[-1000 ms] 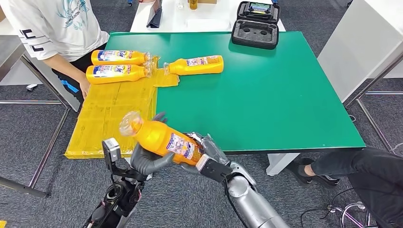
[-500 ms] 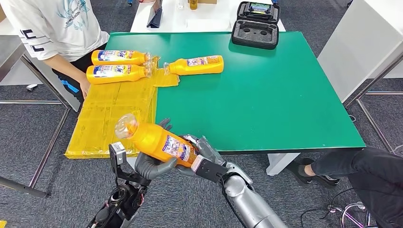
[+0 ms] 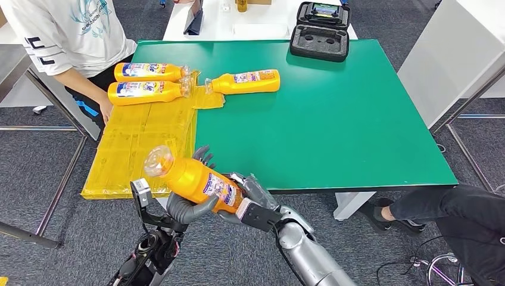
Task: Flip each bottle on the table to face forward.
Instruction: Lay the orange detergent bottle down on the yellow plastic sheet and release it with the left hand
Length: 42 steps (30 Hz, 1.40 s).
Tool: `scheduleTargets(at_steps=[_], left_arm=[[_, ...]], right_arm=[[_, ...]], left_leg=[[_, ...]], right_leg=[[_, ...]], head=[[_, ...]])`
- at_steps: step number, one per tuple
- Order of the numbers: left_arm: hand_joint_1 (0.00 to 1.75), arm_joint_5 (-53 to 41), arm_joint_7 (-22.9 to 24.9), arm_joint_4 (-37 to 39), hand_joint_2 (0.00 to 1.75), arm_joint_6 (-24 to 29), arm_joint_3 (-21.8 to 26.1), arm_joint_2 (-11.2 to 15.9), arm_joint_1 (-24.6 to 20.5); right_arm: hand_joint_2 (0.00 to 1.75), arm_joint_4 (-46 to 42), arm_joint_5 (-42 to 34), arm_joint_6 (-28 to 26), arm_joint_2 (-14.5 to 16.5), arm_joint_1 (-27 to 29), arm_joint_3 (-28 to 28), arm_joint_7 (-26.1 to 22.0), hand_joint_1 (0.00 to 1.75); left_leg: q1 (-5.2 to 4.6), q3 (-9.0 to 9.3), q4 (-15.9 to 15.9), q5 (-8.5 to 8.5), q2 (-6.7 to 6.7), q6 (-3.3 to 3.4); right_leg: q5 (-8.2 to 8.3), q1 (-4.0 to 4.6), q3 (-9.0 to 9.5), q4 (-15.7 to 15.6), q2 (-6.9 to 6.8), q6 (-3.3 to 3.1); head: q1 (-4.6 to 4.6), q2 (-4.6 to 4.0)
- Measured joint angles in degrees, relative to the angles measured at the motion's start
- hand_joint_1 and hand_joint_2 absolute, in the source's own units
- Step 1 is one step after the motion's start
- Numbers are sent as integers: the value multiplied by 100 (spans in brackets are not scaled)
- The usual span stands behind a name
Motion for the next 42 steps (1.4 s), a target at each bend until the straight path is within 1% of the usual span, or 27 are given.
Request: scheduleTargets(at_steps=[6, 10, 12, 14, 17, 18, 20, 22, 23, 24, 25, 29, 35, 40, 41, 42], left_arm=[[0, -241, -21, 1, 175, 246, 32, -1, 0], [0, -313, -19, 1, 175, 239, 36, -2, 1], [0, -288, 5, 1, 175, 119, 37, -2, 1], [1, -161, 36, 1, 175, -129, 40, -2, 1], [16, 162, 51, 25, 175, -643, 71, 5, 0], [29, 303, 55, 45, 175, -843, 93, 9, -1], [65, 607, 77, 98, 175, -1250, 135, 18, -2], [130, 905, 132, 167, 175, -1636, 173, 34, -3], [152, 1026, 160, 202, 175, -1791, 191, 44, -4], [171, 1112, 179, 235, 175, -1904, 206, 51, -5], [175, 1170, 190, 264, 175, -1985, 216, 56, -7], [175, 1169, 186, 368, 175, -2052, 227, 66, -41], [175, 834, 80, 440, 175, -1760, 166, 66, -131], [175, 436, -14, 449, 175, -1381, 81, 66, -188], [175, 373, -21, 449, 175, -1314, 62, 66, -204], [175, 330, -22, 449, 175, -1270, 45, 66, -217]], right_arm=[[175, 63, 81, 28, 29, -1, -19, -2, 162], [175, 109, 101, 34, 37, -6, -21, -7, 160], [175, 139, 98, 45, 37, -12, -21, -20, 161], [175, 169, 87, 63, 39, -17, -21, -37, 158], [175, 203, 72, 81, 43, -23, -21, -61, 159], [175, 209, 69, 86, 43, -24, -21, -69, 159], [175, 221, 63, 95, 44, -24, -21, -82, 158], [175, 228, 62, 109, 46, -24, -20, -90, 156], [175, 230, 64, 114, 48, -24, -19, -95, 155], [175, 232, 68, 117, 50, -24, -17, -95, 156], [175, 234, 72, 117, 53, -24, -16, -96, 156], [175, 243, 80, 117, 68, -18, -16, -93, 155], [175, 244, 91, 120, 74, 31, -34, -32, 159], [175, 243, 111, 135, 74, 97, -70, 24, 151], [175, 242, 111, 143, 74, 114, -80, 31, 133], [175, 240, 110, 149, 74, 128, -90, 38, 95]], left_leg=[[0, 0, 0, 0, 0, 0], [0, 0, 0, 0, 0, 0], [0, 0, 0, 0, 0, 0], [0, 0, 0, 0, 0, 0], [0, 0, 0, 0, 1, 0], [0, 0, 0, 0, 1, 0], [0, 1, 0, 0, 1, 0], [0, 1, 0, 0, 1, 0], [0, 1, 0, 0, 2, 0], [0, 1, 0, 0, 2, 0], [0, 1, 0, 0, 2, 0], [0, 1, 0, 0, 1, 0], [-1, 1, 0, 0, 1, 0], [0, 1, 0, 0, 1, 0], [0, 1, 0, 0, 1, 0], [0, 1, 0, 0, 1, 0]], right_leg=[[0, 0, 0, 0, 0, 0], [0, 0, 0, 0, 0, 0], [0, 0, -1, 0, 0, 0], [0, 0, -1, 0, 0, 0], [0, 0, -1, 0, 1, 0], [0, 0, -1, 0, 1, 0], [0, 0, -1, 0, 0, 0], [0, 0, -1, 0, 1, 0], [0, 0, -1, 0, 1, 0], [0, 0, -1, 0, 1, 0], [0, 0, -1, 0, 1, 0], [0, 0, -1, 0, 1, 0], [0, -1, -1, 0, 1, 0], [0, 0, -1, 0, 1, 0], [0, 0, -1, 0, 1, 0], [0, 0, -1, 0, 1, 0]], head=[[-1, 0], [-1, 0], [-1, 0], [0, 0], [-1, 0], [-1, 0], [0, 0], [-1, 0], [-1, 0], [-1, 0], [-1, 0], [-1, 0], [0, 0], [0, 0], [-1, 0], [-1, 0]])
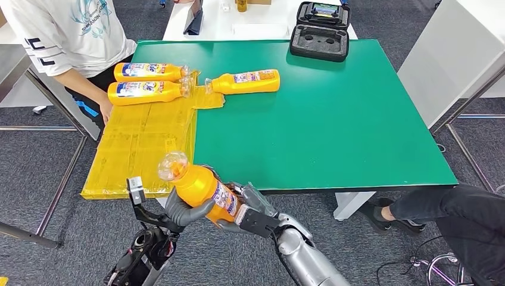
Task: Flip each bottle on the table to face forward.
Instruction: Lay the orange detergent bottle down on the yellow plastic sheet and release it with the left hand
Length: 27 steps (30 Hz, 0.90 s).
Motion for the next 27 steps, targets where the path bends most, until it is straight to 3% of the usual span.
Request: scheduleTargets(at_steps=[2, 3, 6, 21, 27], left_arm=[[175, -38, 1, 0, 175, 46, -24, 0, -16], [175, -48, 1, 0, 175, 63, -32, 0, -21], [175, -85, 6, 0, 175, 122, -77, -8, -29], [175, -95, 124, -137, 175, 335, -79, -27, 15], [175, -442, 135, -243, 175, 1011, 135, -11, -17]], right_arm=[[175, -2, 0, 11, 0, 17, -18, 9, 20], [131, -3, 0, 15, 1, 22, -24, 13, 0], [0, -37, -33, -3, 13, 54, -39, 36, 0], [0, -552, -620, -110, 37, 194, -332, 132, 0], [0, -784, -734, -197, 31, 300, -363, 114, 0]], left_leg=[[0, 0, 0, 0, 0, 0], [0, 0, 0, 0, 0, 0], [0, 0, 0, 0, 0, 0], [0, -1, 0, 0, -1, 0], [0, -1, 0, 1, 0, 0]], right_leg=[[0, 0, 0, 0, 0, 0], [0, 0, 0, 0, 0, 0], [0, 0, 0, 0, -1, 0], [0, 0, 1, 0, -1, 0], [0, 0, 1, 0, 0, 0]], head=[[1, 0], [0, 0], [1, 0], [1, 0], [1, 0]])
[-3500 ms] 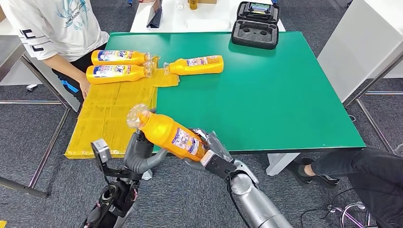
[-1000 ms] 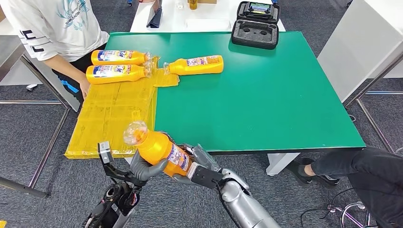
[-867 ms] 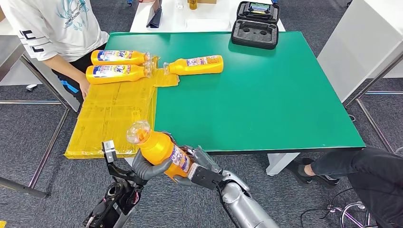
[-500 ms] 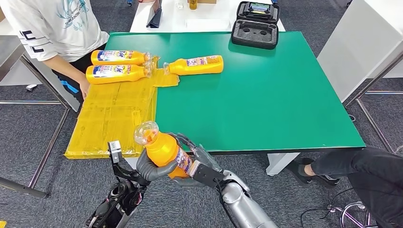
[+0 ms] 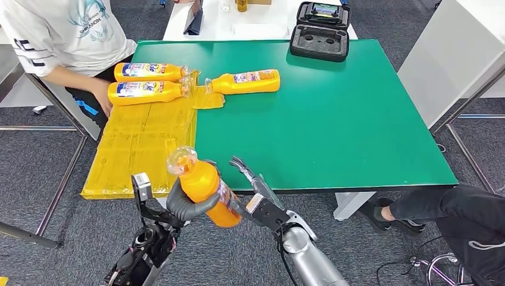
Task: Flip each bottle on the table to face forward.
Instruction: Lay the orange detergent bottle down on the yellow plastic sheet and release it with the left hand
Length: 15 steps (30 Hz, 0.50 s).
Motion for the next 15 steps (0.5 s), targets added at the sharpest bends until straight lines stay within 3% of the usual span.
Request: scheduleTargets(at_steps=[6, 15], left_arm=[[175, -862, -11, -130, 175, 1486, 505, 116, -235], [175, -1243, -175, -118, 175, 2323, 1246, 385, -500]], right_arm=[[0, -612, -335, 194, -73, 294, -8, 13, 0], [0, -1146, -608, 479, -223, 441, -13, 25, 0]], left_leg=[[1, 0, 0, 1, 0, 0], [1, 0, 0, 1, 0, 0]], right_leg=[[0, 1, 0, 1, 0, 0], [0, 0, 0, 1, 0, 0]], head=[[0, 0], [1, 0]])
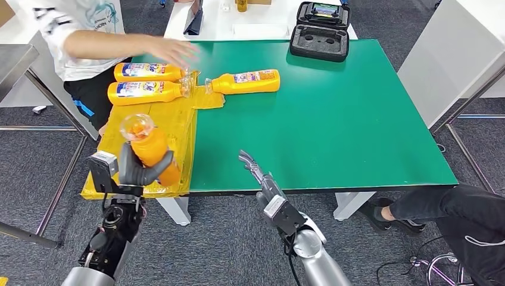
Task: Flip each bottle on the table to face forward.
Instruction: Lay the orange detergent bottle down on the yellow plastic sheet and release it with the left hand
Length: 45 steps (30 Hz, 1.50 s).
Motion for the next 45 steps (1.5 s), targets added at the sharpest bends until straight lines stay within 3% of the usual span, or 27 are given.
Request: scheduleTargets(at_steps=[6, 12, 18, 22, 26, 34, 45], left_arm=[[175, -793, 189, -255, 175, 533, 173, 282, -184], [175, -3227, 949, -301, 175, 1110, 109, 753, -716], [175, -4598, 1236, 433, 175, 1090, -399, 1320, -1339], [175, -5016, 1296, 1056, 175, 932, -891, 1545, -1727], [175, -5267, 1384, 1472, 175, 880, -1238, 1621, -1997], [175, -5627, 1579, 2310, 175, 569, -1916, 1583, -2592], [175, -5679, 1881, 2773, 175, 519, -2239, 1422, -2729]], right_arm=[[0, -24, -143, 76, -46, -5, 18, -58, 0], [0, 46, -284, 134, -40, -99, 63, -144, 0], [0, 189, -302, 272, 13, -261, 78, -185, 0], [0, 217, -301, 281, 26, -276, 93, -186, 0], [175, 228, -301, 267, 28, -277, 114, -187, 0], [175, 262, -295, 174, -2, -329, 122, -189, 0], [175, 268, -134, 155, -63, -370, 120, -190, 0]], left_leg=[[0, 0, 0, 0, 0, 0], [4, 1, 0, 2, 1, -1], [6, 2, 0, 7, 2, -4], [6, 0, 0, 7, -1, -5], [4, -1, 0, 7, -1, -5], [4, 0, 0, 7, 0, -5], [4, -1, 0, 7, 1, -5]], right_leg=[[0, 1, 0, 0, 0, 0], [1, 4, 0, 2, 1, -1], [1, 5, -1, 2, 1, -1], [1, 4, -1, 3, 0, -1], [1, 2, -2, 2, 0, -1], [3, 3, -2, 2, 1, 0], [1, 3, -2, 2, 1, 0]], head=[[0, 0], [0, 0], [0, 0], [2, 0], [2, 0], [1, 0], [2, 0]])
